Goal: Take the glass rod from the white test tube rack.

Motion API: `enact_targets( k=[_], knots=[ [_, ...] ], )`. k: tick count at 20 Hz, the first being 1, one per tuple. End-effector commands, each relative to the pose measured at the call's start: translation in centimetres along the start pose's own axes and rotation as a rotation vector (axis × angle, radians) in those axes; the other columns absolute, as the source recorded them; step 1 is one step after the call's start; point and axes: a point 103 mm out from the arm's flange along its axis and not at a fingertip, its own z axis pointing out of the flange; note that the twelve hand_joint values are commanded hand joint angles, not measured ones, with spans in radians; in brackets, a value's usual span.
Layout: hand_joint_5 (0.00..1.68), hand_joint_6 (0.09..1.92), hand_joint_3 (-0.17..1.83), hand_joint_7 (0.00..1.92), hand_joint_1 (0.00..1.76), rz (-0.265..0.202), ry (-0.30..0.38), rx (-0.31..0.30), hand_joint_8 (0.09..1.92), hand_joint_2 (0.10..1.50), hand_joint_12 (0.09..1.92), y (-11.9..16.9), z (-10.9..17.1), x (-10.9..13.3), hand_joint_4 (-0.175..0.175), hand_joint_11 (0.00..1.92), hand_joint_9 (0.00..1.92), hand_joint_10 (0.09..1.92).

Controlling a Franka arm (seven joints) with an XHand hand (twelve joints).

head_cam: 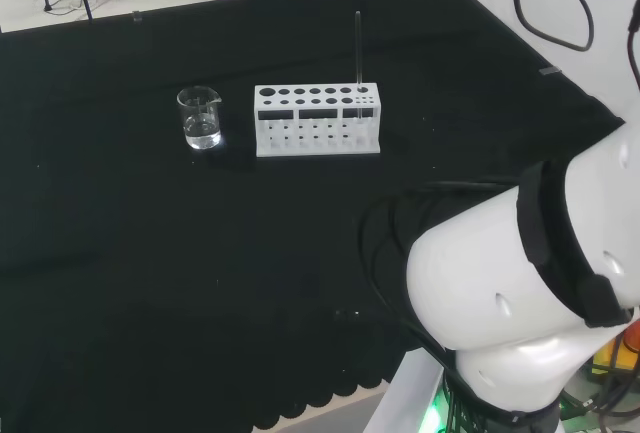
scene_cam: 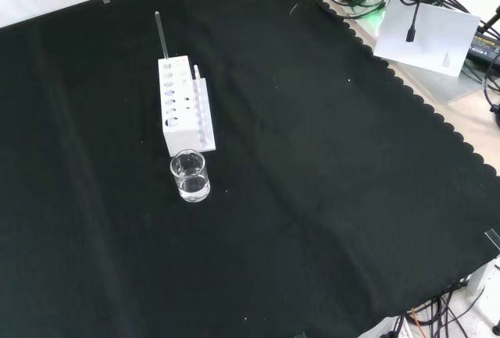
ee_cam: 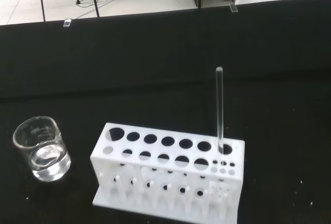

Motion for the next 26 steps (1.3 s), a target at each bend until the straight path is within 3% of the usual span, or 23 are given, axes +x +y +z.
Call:
enact_targets(
  k=[1,9,26],
  knots=[
    [0.06,0.09,-0.17,0.0,0.62,-0.024,-0.008,0.006,0.56,1.22,1.3,4.0,0.9,-1.3,-0.137,0.0,0.0,0.81],
    [0.07,0.09,-0.17,0.0,0.61,-0.032,0.003,0.025,0.65,1.23,1.32,7.7,2.4,-2.8,-0.141,0.0,0.01,0.84],
    [0.11,0.09,-0.17,0.02,0.6,-0.04,0.004,0.103,0.84,1.23,1.34,13.6,8.6,-5.7,-0.151,0.0,0.05,0.87]
  ],
)
